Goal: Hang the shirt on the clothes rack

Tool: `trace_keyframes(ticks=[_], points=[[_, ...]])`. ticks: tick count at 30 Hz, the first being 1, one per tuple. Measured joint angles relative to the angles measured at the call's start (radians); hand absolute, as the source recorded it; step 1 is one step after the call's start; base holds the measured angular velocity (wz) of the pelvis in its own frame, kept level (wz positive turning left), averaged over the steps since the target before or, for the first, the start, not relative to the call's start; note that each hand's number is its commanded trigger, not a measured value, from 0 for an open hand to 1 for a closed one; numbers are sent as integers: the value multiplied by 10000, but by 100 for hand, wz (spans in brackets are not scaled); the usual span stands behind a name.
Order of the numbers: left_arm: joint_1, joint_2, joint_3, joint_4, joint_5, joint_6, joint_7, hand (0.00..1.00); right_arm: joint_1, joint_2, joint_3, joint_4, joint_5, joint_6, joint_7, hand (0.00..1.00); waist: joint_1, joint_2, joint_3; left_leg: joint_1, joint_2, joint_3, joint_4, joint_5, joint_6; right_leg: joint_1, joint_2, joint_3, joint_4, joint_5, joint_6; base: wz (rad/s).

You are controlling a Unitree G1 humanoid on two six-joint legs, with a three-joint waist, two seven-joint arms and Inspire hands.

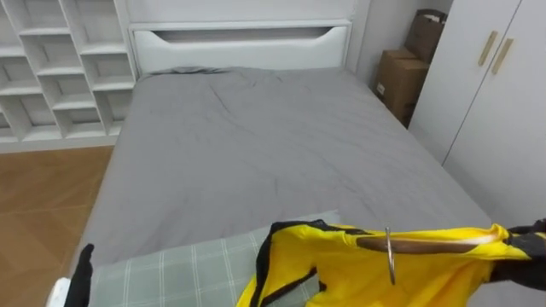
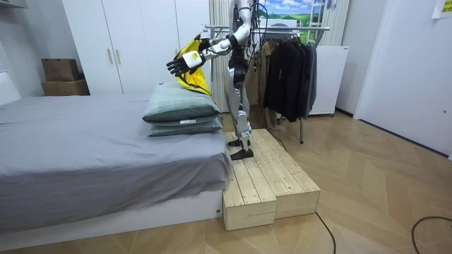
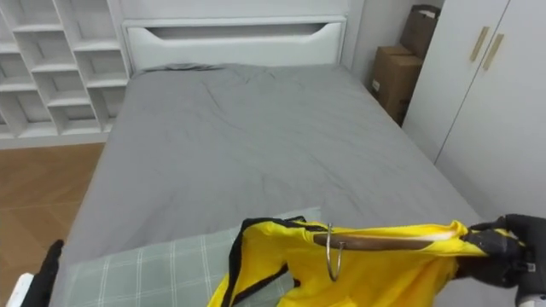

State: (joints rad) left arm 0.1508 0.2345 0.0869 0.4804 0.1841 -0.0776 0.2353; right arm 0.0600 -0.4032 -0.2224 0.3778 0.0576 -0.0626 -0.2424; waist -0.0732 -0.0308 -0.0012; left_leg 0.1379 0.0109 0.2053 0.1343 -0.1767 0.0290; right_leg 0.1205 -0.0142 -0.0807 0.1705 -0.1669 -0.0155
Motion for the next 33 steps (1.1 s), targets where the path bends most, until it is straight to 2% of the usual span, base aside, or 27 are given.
trace_keyframes(ticks=[2, 5, 9, 12, 18, 24, 27, 30, 33], points=[[2, -65, 0, 419, -63, 63, 0, 0, 141, 5, -1, -58, 286, 7, 226, 100, -10, 38, 25, -91, 10, 19, -6, -3, -1, -97, 9, 15, 1, 0, 0, 0], [9, -170, 1, 718, -60, 67, -20, 0, 140, 5, -1, -59, 604, 7, 601, 100, 31, 64, 23, -81, 39, 129, -7, -16, -22, -129, 49, 160, 3, 0, -1, -9], [15, -192, 1, 745, -62, 66, -26, 0, 141, 8, 0, -58, 741, 7, 984, 100, 29, 78, 15, -62, 61, 157, -3, -18, -27, -133, 74, 240, 9, 2, -5, -3], [17, -227, 5, 813, -72, 64, -14, 0, 151, 13, 1, -59, 1126, 7, 1181, 100, 226, 108, 1, -8, 100, 346, -2, -35, -55, -143, 112, 392, 9, 12, -20, -17], [58, -411, -14, 1022, -79, 66, -8, 0, 158, 177, 24, -368, 1959, 8, 1505, 100, 245, 102, 5, 21, 133, 383, -1, -57, -90, -144, 162, 452, 0, 24, -40, -3], [87, -457, -49, 1280, -166, 67, -7, 0, 159, 199, 24, -369, 2065, 8, 1592, 100, 195, 37, 45, 46, 123, 453, -6, -59, -92, -151, 158, 510, -7, 23, -41, -2], [60, -455, -51, 1494, -163, 61, -8, 0, 163, 208, 24, -356, 2065, 153, 1611, 100, 139, -44, 88, -6, 100, 495, -9, -61, -91, -203, 151, 516, -32, 16, -34, -5], [0, -439, -91, 2255, -169, 109, -49, 0, 247, 292, 23, -298, 2126, 357, 1709, 100, 74, -120, 50, -104, 96, 632, -1, -61, -91, -353, 154, 536, -7, 19, -38, -10], [50, -443, -113, 2740, -148, 340, -273, 0, 300, 434, 5, -306, 2085, 426, 1693, 100, -49, -147, 6, -291, 116, 774, 7, -60, -91, -600, 169, 697, 3, 21, -42, -17]])
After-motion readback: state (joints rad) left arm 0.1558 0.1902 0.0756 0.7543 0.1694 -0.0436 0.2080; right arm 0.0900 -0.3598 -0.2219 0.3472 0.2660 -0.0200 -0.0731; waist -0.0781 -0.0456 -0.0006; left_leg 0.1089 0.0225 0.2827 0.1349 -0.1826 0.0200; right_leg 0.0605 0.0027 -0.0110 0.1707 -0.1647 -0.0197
